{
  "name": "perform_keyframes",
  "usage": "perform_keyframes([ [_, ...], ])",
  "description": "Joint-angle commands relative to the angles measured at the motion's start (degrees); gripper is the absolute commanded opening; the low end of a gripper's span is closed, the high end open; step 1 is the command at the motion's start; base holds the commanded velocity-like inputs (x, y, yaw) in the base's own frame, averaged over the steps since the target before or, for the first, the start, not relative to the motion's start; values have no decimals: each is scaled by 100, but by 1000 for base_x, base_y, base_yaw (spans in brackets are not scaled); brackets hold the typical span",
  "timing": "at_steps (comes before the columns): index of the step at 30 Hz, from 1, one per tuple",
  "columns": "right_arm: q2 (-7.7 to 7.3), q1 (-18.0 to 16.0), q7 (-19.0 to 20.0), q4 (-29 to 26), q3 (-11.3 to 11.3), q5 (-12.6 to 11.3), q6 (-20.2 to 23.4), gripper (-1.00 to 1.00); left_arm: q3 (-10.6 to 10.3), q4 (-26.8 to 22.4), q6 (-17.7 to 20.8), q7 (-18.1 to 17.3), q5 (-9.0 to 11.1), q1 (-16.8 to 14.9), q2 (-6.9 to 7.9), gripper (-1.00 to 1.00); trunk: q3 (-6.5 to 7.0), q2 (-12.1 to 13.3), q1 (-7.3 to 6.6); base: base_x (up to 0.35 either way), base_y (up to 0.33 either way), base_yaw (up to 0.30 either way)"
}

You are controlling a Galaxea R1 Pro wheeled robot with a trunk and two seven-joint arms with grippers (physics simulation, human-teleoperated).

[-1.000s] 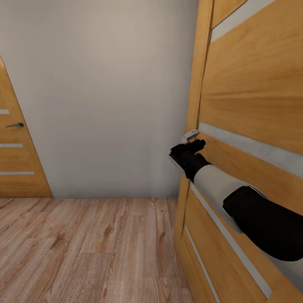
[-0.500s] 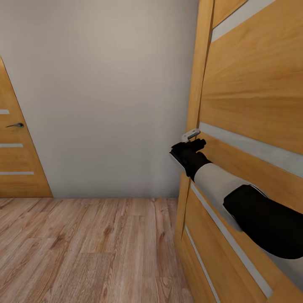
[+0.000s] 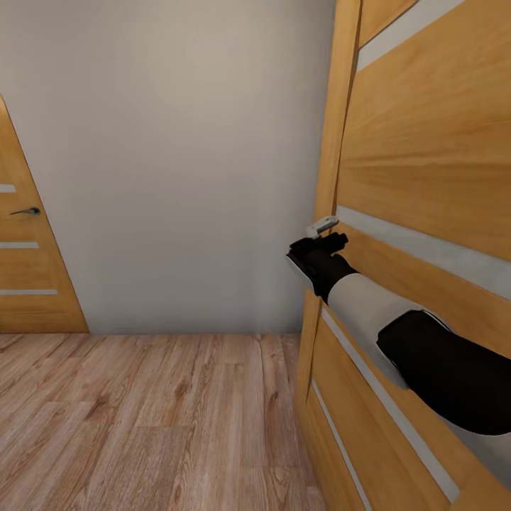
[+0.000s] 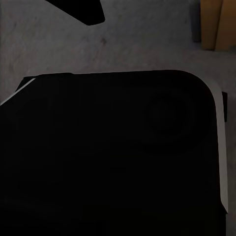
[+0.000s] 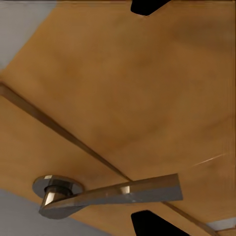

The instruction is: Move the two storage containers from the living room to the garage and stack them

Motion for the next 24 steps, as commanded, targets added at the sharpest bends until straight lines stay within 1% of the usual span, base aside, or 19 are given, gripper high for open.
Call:
perform_keyframes([
  [1, 0, -9, -50, -28, 57, -22, 45, 100, 5, -1, -11, 1, 7, -1, 0, 100, -6, -3, 0, 0, 0, 0],
  [14, 0, -9, -107, -128, 58, -27, 121, 100, 3, -1, -9, 1, 7, -1, 0, 100, -6, -3, 0, 0, 0, 0],
  [20, 0, -3, -75, -373, 49, -37, 126, 100, 5, -1, -10, 1, 7, -1, -1, 100, -6, -3, 0, 0, 0, 0],
  [24, 0, -1, -52, -424, 47, -44, 128, 100, 5, -1, -10, 1, 7, -1, 0, 100, -6, -3, 0, 0, 0, 0],
])
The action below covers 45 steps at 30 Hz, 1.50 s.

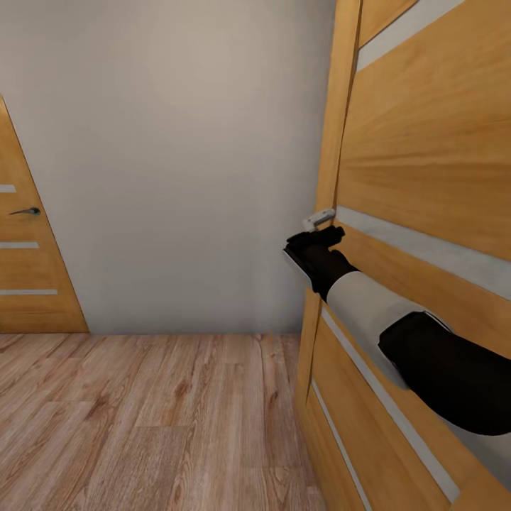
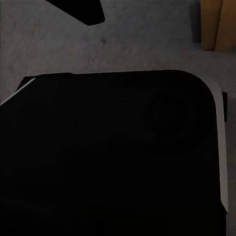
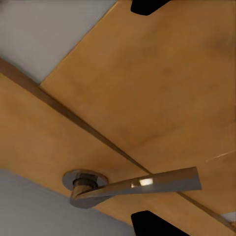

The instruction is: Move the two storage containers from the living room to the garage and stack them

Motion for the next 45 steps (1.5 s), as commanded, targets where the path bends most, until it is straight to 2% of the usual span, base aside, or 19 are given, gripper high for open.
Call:
perform_keyframes([
  [1, 0, -8, -37, -4, 43, -73, 22, 100, 4, 0, -10, 1, 7, -2, 0, 100, -6, -3, 0, 0, 0, 0],
  [8, 0, 70, 67, -493, 43, -224, 49, 100, 4, 0, -13, 1, 7, -2, 1, 100, -6, -3, 0, 0, 0, 0],
  [12, 0, 71, 244, -582, 49, -313, 72, 100, 4, 0, -10, 1, 7, -2, 1, 100, -6, -3, 0, 0, 0, 0],
  [20, 0, 65, 440, -607, 51, -332, 61, 100, 4, 0, -10, 1, 7, -2, -1, 100, -6, -3, 0, 0, 0, 0],
  [23, 0, 70, 452, -518, 46, -338, -3, 100, 4, 0, -9, 1, 7, -2, 0, 100, -6, -3, 0, 0, 0, 0],
  [29, 0, 242, 456, 284, 50, -334, -450, 100, 4, 0, -12, 1, 7, -2, -1, 100, -6, -3, 0, 0, 0, 0],
  [32, 0, 257, 456, 511, 51, -333, -580, 100, 4, 0, -11, 2, 7, -2, -5, 100, -6, -3, 0, 0, 0, 0],
  [45, 0, 264, 273, 661, 54, -307, -595, 100, 6, 0, -15, 1, 7, -2, 1, 100, -6, -3, 0, 0, 0, 0],
])
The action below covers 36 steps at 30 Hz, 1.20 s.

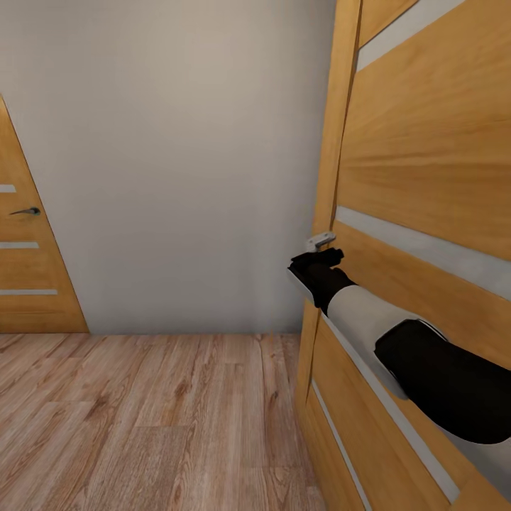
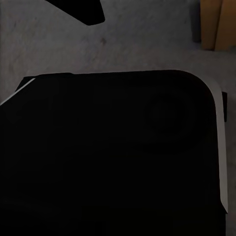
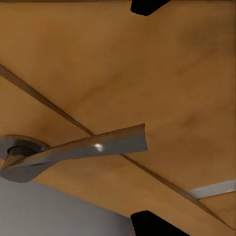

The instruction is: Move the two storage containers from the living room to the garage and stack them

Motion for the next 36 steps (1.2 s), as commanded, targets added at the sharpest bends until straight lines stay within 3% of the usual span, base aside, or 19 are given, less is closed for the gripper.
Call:
perform_keyframes([
  [1, 0, -7, -84, 1, 48, -52, 38, 100, 7, 0, -12, 1, 7, -2, 0, 100, -6, -3, 0, 0, 0, 0],
  [10, 0, -7, -342, 3, 38, -52, 59, 100, 11, 0, -13, 1, 7, -2, 0, 100, -6, -3, 0, 0, 0, 0],
  [11, -117, -7, -348, 0, 38, -52, 60, 100, 12, 0, -12, 1, 7, -2, 0, 100, -6, -3, 0, 0, 0, 0],
  [14, -270, -7, -351, 0, 40, -52, 60, 100, 12, 0, -13, 2, 7, -2, 0, 100, -6, -3, 0, 0, 0, 0],
  [22, -597, 1, -367, -3, 43, -51, 69, 100, 12, 0, -14, 1, 7, -2, 0, 100, -6, -3, 0, 0, 0, 0],
  [27, -732, 2, -370, -5, 42, -50, 62, 100, 10, 0, -12, 1, 8, -2, 0, 100, -6, -3, 0, 0, 0, 0],
  [36, -813, 2, -366, -5, 45, -50, 61, 100, 11, 0, -10, 1, 9, -2, 0, 100, -6, -3, 0, 0, 0, 0],
])
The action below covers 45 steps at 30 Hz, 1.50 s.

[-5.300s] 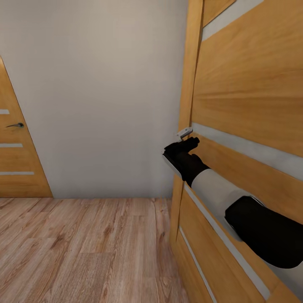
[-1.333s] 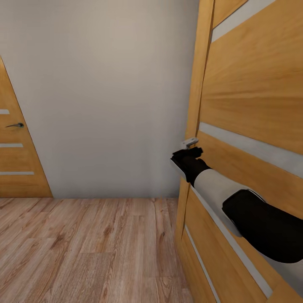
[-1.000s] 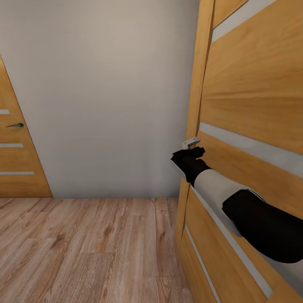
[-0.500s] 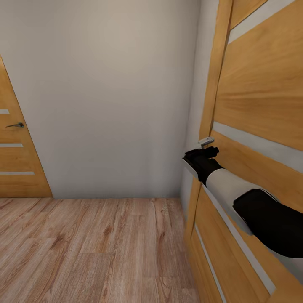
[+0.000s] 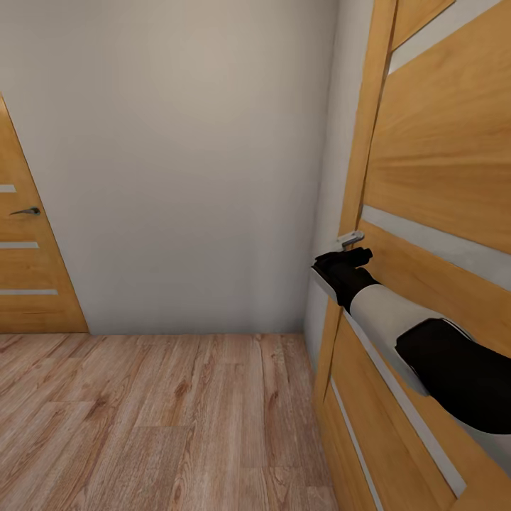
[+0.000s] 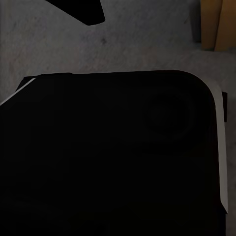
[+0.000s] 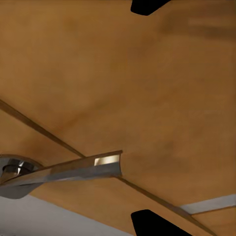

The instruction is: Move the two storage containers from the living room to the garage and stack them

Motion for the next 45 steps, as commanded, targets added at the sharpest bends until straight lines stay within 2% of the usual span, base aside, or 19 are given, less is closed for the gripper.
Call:
perform_keyframes([
  [1, -206, -5, -49, -3, 32, -4, 78, 100, 5, -2, -10, 1, 6, 0, 0, 100, -6, -3, 0, 0, 0, 0],
  [11, -494, -5, -45, -3, 27, -5, 78, 100, 6, -2, -11, 1, 5, 0, 0, 100, -6, -3, 0, 0, 0, 0],
  [19, -525, -5, -43, -3, 26, -6, 78, 100, 4, -2, -10, 1, 6, 0, 0, 100, -6, -3, 0, 0, 0, 0],
  [25, -464, -5, -46, -11, 28, -6, 85, 100, -1, -2, -8, 1, 5, 0, -2, 100, -6, -3, 0, 0, 0, 0],
  [27, -366, -5, -50, -36, 32, -4, 95, 100, -2, -2, -9, 1, 5, 0, -3, 100, -6, -3, 0, 0, 0, 0],
  [28, -269, -5, -51, -40, 33, -1, 102, 100, -2, -2, -8, 1, 5, 0, -4, 100, -6, -3, 0, 0, 0, 0],
  [29, -70, -5, -67, -45, 34, 1, 138, 100, -2, -2, -7, 1, 4, 0, -2, 100, -6, -3, 0, 0, 0, 0],
  [33, 533, -5, -252, -47, 35, 3, 258, 100, -2, -2, -8, 1, 4, 0, -3, 100, -6, -3, 0, 0, 0, 0],
  [34, 610, -5, -271, -47, 35, 3, 266, 100, -2, -2, -10, 1, 4, 0, -4, 100, -6, -3, 0, 0, 0, 0],
  [45, 623, -5, -324, -112, 35, -25, 294, 100, -2, -2, -7, 2, 4, 0, -5, 100, -6, -3, 0, 0, 0, 0],
])
